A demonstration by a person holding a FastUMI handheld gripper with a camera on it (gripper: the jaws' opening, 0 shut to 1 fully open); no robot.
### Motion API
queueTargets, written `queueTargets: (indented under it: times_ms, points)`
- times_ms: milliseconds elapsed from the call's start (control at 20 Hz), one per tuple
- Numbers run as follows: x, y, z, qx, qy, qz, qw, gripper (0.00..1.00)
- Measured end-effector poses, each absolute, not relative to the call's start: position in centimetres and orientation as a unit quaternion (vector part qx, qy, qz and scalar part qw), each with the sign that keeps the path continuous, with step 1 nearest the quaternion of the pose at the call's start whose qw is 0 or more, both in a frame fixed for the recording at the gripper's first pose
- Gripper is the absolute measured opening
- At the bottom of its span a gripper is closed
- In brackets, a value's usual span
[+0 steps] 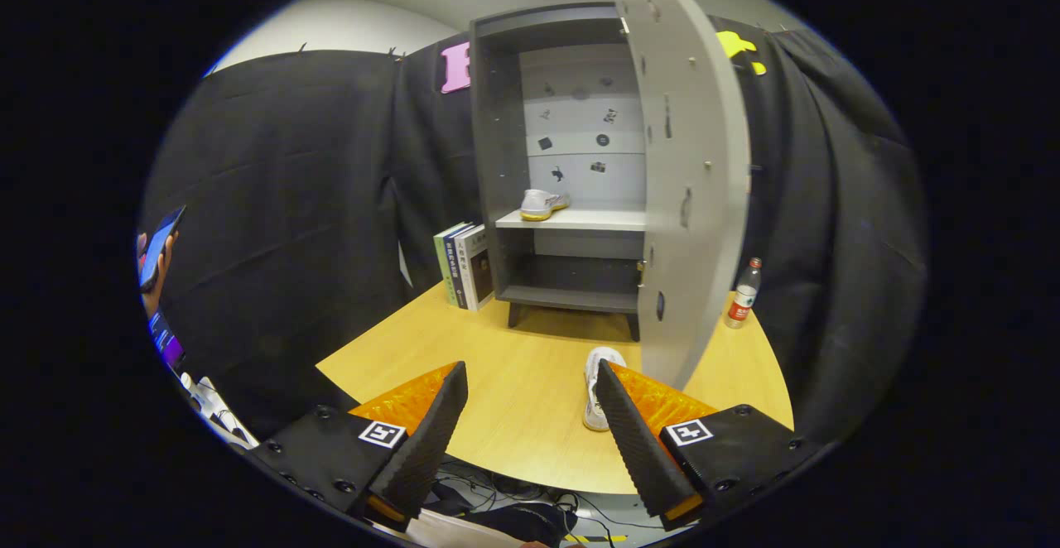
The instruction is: Open the shoe cabinet door, grab the shoes and put them into the shoe cabinet, then close the shoe cabinet door.
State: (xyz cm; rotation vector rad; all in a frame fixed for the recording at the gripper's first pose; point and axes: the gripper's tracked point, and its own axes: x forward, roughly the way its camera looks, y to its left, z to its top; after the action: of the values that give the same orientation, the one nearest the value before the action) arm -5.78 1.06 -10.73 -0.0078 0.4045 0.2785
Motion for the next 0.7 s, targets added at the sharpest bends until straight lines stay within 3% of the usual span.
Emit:
queueTargets:
  times_ms: [350, 700]
  points:
    - [-1.0, 8.1, -14.4, 0.018, 0.238, 0.191, 0.952, 0.98]
    - [5.7, 4.1, -20.4, -0.012, 0.312, 0.123, 0.942, 0.98]
